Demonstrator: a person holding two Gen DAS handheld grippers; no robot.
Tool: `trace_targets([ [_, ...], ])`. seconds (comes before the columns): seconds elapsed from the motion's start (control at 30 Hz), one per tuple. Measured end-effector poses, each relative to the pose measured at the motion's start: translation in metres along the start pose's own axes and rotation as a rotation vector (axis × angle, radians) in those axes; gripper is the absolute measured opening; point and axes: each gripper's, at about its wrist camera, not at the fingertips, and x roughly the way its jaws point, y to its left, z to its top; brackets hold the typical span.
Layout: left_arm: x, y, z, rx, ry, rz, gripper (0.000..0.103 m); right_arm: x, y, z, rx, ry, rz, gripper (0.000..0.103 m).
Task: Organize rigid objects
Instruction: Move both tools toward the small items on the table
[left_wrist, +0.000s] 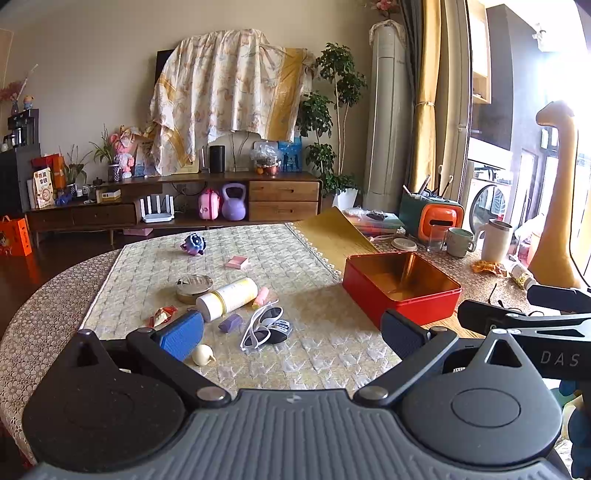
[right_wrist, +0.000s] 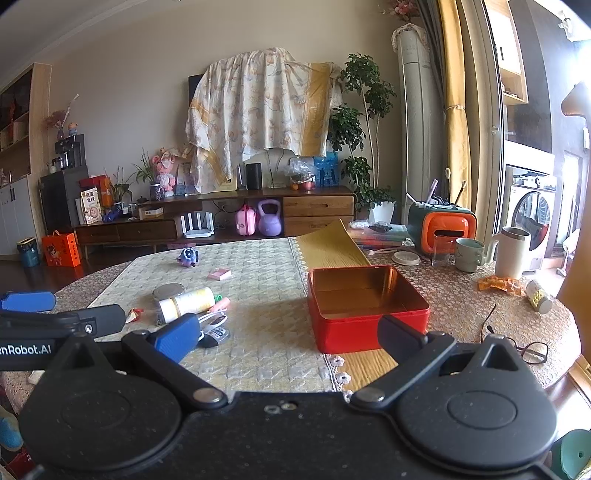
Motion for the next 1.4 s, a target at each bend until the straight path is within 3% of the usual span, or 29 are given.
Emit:
trace_targets([
  [0.2, -0.001, 0.003, -0.001, -0.015, 0.006, -0.011, 0.103, 0.001, -0.001, 0.0, 0.001, 0.003, 0.0, 0.103],
  [0.37, -0.006, 0.007, 0.0, -0.032, -0.015, -0.12, 0.103, -0.002, 0.007, 0.001, -0.012, 0.004, -0.012, 0.103],
  [0.5, -0.006, 0.002, 0.001, 0.0, -0.019, -0.092, 0.103, 0.003, 0.002, 0.003, -0.001, -0.002, -0.012, 0.103],
  [0.87, 0.007, 0.021, 0.001, -0.045, 0.026, 0.009, 0.103, 0.009, 0.013, 0.003, -0.045, 0.0, 0.026, 0.103],
  [1.27, 0.021, 0.029, 0.0, -0.023, 0.029, 0.062, 0.103, 0.031, 0.029, 0.007, -0.093, 0.036, 0.069, 0.103],
  [1.4, 0.034, 0.037, 0.001, -0.008, 0.044, 0.06, 0.103, 0.047, 0.032, 0.008, -0.109, 0.07, 0.119, 0.103],
])
